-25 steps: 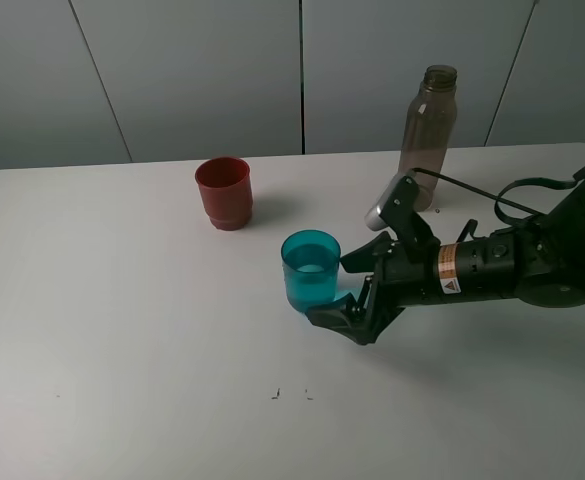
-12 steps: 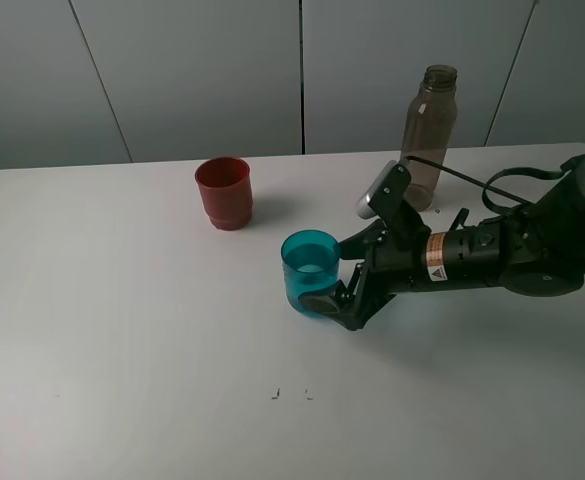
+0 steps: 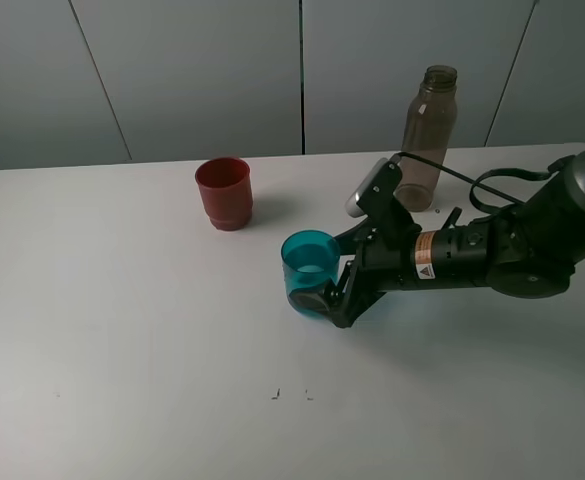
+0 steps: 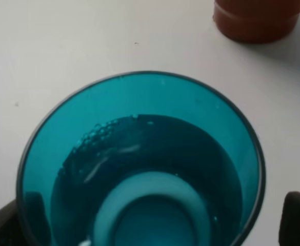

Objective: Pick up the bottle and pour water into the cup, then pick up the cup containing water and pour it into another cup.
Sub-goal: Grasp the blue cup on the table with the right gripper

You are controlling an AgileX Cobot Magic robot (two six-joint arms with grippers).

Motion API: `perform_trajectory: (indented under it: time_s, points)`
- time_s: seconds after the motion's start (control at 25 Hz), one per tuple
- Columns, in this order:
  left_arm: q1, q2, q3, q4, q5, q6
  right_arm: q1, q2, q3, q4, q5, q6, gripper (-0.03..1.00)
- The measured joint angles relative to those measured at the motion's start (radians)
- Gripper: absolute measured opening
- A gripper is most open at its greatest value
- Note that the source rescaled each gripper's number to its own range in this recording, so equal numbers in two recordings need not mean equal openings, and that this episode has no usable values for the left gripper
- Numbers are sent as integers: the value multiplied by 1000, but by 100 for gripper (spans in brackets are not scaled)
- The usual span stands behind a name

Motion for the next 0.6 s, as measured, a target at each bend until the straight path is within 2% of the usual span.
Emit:
perform_trajectory:
  time_s: [0.6]
  points:
    - [0, 0, 0, 0, 0, 0, 32, 0, -17, 35, 19, -22, 100]
